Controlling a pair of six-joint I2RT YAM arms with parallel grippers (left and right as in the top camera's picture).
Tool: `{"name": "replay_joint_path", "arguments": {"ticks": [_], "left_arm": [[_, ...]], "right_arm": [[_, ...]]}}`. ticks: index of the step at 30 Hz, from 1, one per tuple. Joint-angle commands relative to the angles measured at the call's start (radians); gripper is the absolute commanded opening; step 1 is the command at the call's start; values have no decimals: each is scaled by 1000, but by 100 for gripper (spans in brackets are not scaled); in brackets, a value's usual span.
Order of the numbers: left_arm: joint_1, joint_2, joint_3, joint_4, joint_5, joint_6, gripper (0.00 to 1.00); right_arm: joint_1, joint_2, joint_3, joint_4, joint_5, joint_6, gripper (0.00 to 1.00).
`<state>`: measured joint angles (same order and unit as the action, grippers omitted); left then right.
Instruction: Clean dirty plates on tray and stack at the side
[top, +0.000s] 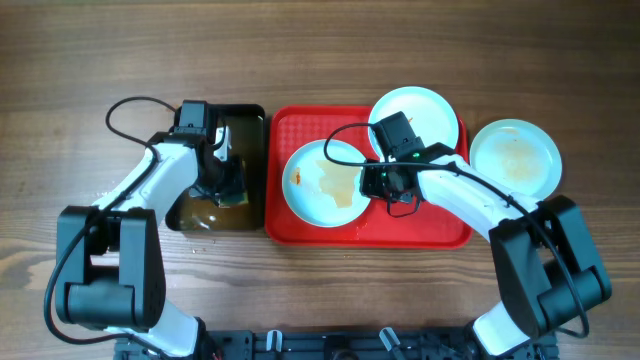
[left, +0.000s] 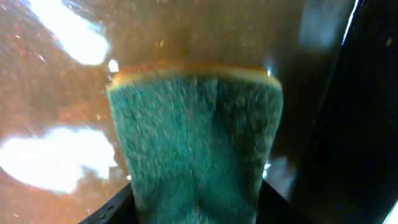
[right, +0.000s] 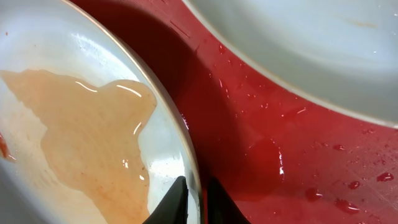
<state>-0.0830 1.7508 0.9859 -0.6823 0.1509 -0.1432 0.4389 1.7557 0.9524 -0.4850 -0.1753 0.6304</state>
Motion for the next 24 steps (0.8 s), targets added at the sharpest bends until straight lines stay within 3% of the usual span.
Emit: {"name": "replay_joint_path", "arguments": {"ticks": [1,5,6,7,9,11,12,13,16,22,23,24], "left_arm": [[0,8,5,-36,29,0,51],[0,8,0,-65,39,-3,51],[0,8,0,-48,39,-3,37],[0,8,0,-39,39,-3,15],[0,7,1,-4,37,-3,4],[0,7,13,19,-9,-2,4],[0,7,23,16,-30,-2,6],[0,7,38,5,-37,-2,21],[0,7,63,-71,-31,-26,41],[0,7,61,-118,-29,-26,46],[0,7,61,-112,-29,-26,50],[0,7,61,-111,-29,-26,50]], "right_arm": [[3,-7,-8,2,-6,-2,13],[3,-7,-8,2,-6,-2,13],[3,-7,-8,2,-6,-2,13],[3,-7,-8,1,-6,-2,13],[3,-7,-8,2,-6,-2,13],[3,-7,-8,2,-6,-3,13],[3,-7,-8,2,-5,-2,13],[3,-7,-8,3,-5,-2,13],[3,-7,-8,25,-5,-2,13],[3,-1,-12,17,-10,-2,18],[3,5,-12,18,-10,-2,16],[3,6,-12,18,-10,-2,7]]}}
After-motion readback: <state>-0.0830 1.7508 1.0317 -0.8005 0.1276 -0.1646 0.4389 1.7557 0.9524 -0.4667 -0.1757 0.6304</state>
